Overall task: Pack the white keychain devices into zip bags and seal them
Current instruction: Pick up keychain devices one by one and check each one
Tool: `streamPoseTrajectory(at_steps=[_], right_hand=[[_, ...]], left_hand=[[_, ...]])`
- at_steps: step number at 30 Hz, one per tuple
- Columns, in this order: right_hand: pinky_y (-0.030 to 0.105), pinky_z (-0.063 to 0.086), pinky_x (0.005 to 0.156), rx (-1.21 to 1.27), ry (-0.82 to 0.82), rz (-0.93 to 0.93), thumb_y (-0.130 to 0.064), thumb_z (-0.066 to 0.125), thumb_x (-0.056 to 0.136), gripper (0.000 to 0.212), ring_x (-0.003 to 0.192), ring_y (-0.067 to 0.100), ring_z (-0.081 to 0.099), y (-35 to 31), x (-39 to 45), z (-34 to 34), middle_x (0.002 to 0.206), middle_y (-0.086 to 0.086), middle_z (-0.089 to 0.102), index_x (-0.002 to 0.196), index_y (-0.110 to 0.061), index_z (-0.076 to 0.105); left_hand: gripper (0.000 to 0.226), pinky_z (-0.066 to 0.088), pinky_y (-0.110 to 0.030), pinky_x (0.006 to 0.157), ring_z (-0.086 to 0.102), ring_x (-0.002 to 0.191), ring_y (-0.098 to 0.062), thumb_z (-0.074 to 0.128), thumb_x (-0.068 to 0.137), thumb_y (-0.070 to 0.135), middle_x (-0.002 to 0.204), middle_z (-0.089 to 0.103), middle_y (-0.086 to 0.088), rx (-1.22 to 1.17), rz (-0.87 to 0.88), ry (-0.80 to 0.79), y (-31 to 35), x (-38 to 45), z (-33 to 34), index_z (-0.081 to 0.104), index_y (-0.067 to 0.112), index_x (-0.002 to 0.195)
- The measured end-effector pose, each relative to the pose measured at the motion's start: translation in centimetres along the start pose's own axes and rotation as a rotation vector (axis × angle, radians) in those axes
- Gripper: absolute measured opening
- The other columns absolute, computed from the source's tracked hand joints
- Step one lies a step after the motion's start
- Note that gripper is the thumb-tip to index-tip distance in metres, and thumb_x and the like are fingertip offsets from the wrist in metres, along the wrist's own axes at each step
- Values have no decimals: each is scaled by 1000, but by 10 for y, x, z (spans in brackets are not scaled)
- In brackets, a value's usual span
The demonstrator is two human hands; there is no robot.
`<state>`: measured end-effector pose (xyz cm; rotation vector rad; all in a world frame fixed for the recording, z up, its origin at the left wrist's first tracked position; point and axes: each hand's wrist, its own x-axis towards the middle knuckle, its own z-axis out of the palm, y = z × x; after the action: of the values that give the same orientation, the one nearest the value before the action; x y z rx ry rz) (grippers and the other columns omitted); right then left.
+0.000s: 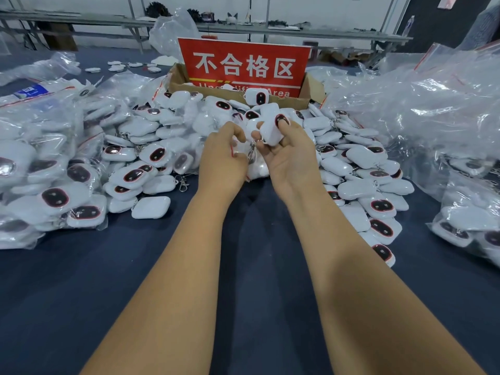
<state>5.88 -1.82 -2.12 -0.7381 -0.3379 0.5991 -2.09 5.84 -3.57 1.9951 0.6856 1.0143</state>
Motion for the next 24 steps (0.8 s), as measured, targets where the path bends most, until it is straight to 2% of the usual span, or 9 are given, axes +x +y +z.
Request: streamPoseTrajectory(at_steps=[3, 7, 10, 12, 14, 17, 19, 21, 24], right_hand=[[27, 57, 66, -42, -84, -39, -6, 50, 100, 7, 77, 24, 72, 1, -4, 3, 95, 15, 68, 103, -5, 57], [37, 58, 82, -497, -67, -172, -5, 58, 96, 14, 88, 19, 67, 9, -6, 5, 97, 9, 68, 95, -18, 57], [23, 49, 86, -871, -87, -302, -9, 64, 92, 21, 93, 8, 60, 15, -9, 5, 101, 0, 64, 89, -29, 58], [12, 37, 88, -1053, -69, -408, -14, 69, 89, 16, 101, 4, 51, 20, -8, 5, 108, -5, 55, 92, -29, 63], [10, 29, 92, -1199, 4, -505, -21, 72, 86, 12, 112, 7, 38, 23, -5, 3, 116, -8, 43, 97, -26, 70], [27, 40, 101, -1277, -60, -459, -30, 66, 91, 22, 118, 15, 43, 23, -4, 3, 119, -3, 50, 113, -27, 71], [39, 45, 93, -1415, -128, -457, -36, 54, 98, 26, 104, 18, 51, 23, -5, 3, 100, -3, 54, 118, -32, 70], [36, 44, 87, -1389, -163, -504, -37, 49, 100, 27, 93, 17, 51, 24, -9, 4, 87, -6, 47, 118, -35, 70], [23, 45, 83, -1004, -97, -486, -29, 53, 98, 24, 86, -1, 53, 20, -15, 9, 100, -8, 54, 118, -35, 64]], left_hand=[[41, 51, -28, 57, 59, 72, -16, 54, 84, 1, 93, 61, -4, -48, 33, 2, 3, -3, 2, 41, 33, 106], [43, 57, -34, 74, 66, 84, -14, 58, 90, 11, 95, 63, 7, -150, -137, 81, 4, 0, 0, 46, 25, 129], [17, 56, -35, 81, 65, 85, -12, 56, 92, 15, 88, 63, 13, -93, -170, 186, 4, 2, -3, 65, 23, 104], [17, 55, -32, 77, 65, 82, -12, 56, 93, 16, 82, 66, 13, -153, -131, 225, 7, 0, -5, 65, 29, 87], [15, 53, -33, 82, 64, 88, -13, 57, 93, 20, 88, 69, 6, -204, -89, 267, 8, 0, -5, 68, 28, 87], [13, 51, -32, 89, 62, 94, -11, 60, 91, 23, 98, 68, 1, -232, -7, 295, 11, -1, -5, 70, 32, 90], [18, 49, -23, 87, 59, 89, 1, 61, 90, 22, 98, 64, 6, -237, 18, 288, 13, -3, -5, 67, 39, 87], [16, 47, -19, 87, 57, 88, 2, 60, 91, 20, 98, 64, 7, -213, 9, 340, 11, -1, -6, 69, 34, 90], [16, 45, -12, 83, 57, 87, 3, 58, 94, 18, 103, 65, -1, -230, -81, 562, 6, 6, -16, 72, 14, 99]])
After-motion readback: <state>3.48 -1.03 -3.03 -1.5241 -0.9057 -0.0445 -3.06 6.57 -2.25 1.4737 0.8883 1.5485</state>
